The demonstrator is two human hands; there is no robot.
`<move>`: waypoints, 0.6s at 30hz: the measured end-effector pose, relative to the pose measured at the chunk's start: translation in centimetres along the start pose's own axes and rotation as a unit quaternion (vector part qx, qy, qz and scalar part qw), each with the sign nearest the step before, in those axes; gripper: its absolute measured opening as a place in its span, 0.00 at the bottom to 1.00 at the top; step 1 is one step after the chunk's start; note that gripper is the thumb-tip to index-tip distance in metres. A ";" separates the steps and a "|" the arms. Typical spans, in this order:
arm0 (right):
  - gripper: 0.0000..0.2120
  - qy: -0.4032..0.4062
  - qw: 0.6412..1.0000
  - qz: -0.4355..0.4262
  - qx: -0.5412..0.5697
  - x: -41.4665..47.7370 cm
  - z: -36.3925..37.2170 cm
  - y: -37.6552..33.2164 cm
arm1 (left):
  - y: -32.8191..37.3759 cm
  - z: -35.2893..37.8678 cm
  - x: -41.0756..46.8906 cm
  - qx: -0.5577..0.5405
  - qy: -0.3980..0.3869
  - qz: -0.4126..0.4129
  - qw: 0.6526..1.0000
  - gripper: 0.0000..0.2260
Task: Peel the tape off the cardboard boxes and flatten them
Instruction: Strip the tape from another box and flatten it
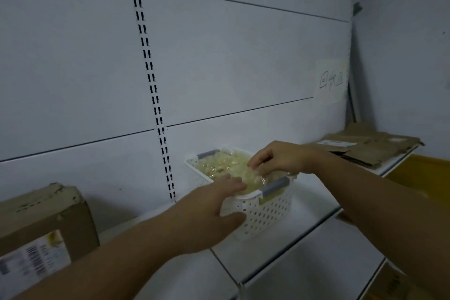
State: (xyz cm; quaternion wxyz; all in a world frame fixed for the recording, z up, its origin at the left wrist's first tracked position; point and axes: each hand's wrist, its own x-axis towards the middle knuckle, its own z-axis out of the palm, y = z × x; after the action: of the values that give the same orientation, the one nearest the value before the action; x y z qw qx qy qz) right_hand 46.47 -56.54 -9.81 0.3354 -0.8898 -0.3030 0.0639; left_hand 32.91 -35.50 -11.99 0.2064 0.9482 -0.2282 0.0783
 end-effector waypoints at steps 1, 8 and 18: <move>0.10 0.026 0.998 -0.001 0.048 -0.2 0.0 0.0 | 0.3 0.5 0.4 -0.005 -0.003 0.000 1.000 0.23; 0.10 0.214 0.902 -0.016 0.375 -1.2 0.3 0.5 | 0.1 1.3 1.5 -0.036 -0.019 -0.008 0.999 0.28; 0.15 0.421 0.842 0.009 0.336 -3.4 -2.7 -1.8 | -0.1 0.5 2.3 0.003 0.003 0.016 1.000 0.20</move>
State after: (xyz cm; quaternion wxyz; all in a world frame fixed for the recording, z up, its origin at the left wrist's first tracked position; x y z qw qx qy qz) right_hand 43.65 -58.98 -6.93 0.7084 -0.6667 -0.0841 -0.2161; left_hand 34.99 -36.58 -11.88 0.2025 0.9449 -0.2426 0.0853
